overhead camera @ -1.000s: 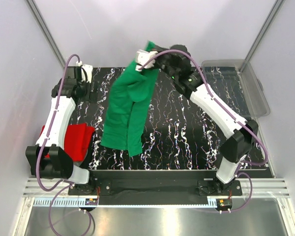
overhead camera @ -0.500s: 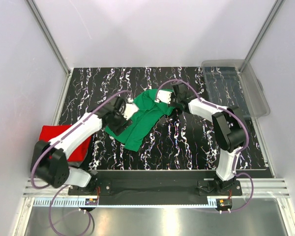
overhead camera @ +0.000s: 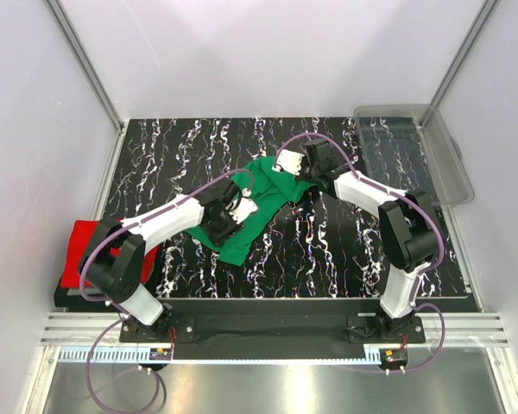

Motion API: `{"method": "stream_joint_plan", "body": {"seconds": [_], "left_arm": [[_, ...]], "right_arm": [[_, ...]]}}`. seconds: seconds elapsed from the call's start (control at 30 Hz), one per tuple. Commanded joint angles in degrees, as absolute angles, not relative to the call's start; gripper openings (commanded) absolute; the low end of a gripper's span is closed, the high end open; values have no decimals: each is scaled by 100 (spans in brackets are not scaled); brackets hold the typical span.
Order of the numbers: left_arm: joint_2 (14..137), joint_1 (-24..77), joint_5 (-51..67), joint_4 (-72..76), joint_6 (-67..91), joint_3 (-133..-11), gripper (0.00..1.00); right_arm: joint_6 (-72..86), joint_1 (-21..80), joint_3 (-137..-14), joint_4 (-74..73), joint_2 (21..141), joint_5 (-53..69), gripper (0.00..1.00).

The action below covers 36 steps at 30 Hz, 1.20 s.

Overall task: Fold and stack the t-shirts
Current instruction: Flatten the tshirt out

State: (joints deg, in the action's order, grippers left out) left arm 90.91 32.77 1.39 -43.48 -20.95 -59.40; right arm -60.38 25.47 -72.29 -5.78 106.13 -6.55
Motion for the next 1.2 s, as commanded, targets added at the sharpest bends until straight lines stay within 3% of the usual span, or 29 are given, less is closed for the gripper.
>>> {"method": "stream_joint_plan", "body": {"seconds": [0.0,0.73,0.87,0.9,0.97,1.17], "left_arm": [[9131,3331,246,-4184,-1986,-5889,49],[9879,3331,158,-4008,-1881,-5879,44],[9879,3331,158,-4043,-1898,-5933,30],[9862,3340,150,-4069,-1898,-5941,13],[9783,3331,54,-4139,-1890,-5924,0],[8650,3305,-604,-4648,-2302,-5933,0]], "right_arm": [[-5906,2522,-7374,-413,10485,-668,0],[-5775,2487,-7515,-431,10608,-685,0],[-5774,2487,-7506,-439,10635,-677,0],[-5774,2479,-7506,-439,10652,-668,0],[-5774,2479,-7515,-439,10652,-677,0],[-5713,2426,-7532,-448,10565,-782,0]]}}
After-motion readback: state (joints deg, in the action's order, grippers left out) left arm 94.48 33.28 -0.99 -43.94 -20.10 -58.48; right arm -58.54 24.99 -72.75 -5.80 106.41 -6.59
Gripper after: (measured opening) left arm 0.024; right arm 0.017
